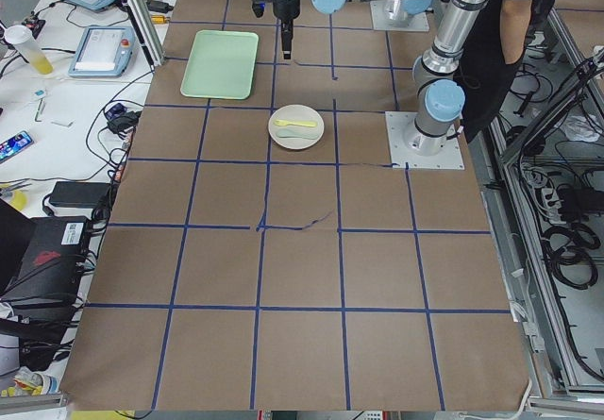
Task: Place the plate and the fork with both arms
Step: 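Move the left gripper down to the rim of the white plate, then close the left gripper on the plate rim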
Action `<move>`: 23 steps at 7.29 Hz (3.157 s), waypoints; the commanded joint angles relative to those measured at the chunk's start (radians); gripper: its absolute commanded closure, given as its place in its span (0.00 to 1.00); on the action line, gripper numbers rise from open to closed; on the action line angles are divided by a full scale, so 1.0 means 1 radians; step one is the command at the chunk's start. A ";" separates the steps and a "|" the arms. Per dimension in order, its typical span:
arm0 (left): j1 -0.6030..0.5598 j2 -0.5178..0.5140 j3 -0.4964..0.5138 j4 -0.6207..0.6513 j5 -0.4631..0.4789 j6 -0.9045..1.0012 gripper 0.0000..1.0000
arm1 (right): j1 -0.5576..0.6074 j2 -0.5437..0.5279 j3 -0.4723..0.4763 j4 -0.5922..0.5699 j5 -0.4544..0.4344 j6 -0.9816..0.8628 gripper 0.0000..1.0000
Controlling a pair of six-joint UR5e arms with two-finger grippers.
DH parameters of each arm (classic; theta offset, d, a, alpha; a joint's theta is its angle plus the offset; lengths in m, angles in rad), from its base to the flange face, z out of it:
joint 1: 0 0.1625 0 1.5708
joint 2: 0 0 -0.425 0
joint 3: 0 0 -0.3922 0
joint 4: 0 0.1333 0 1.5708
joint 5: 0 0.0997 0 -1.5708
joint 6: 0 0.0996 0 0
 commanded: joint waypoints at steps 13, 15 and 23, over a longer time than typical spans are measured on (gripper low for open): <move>0.347 -0.230 -0.361 0.441 -0.023 0.307 0.63 | 0.000 0.001 -0.001 -0.001 0.008 0.000 0.00; 0.347 -0.228 -0.360 0.441 -0.023 0.304 0.89 | 0.000 0.001 0.002 -0.001 0.008 0.000 0.00; 0.462 -0.207 -0.249 0.273 -0.296 0.309 1.00 | 0.000 0.001 0.000 -0.001 0.009 0.000 0.00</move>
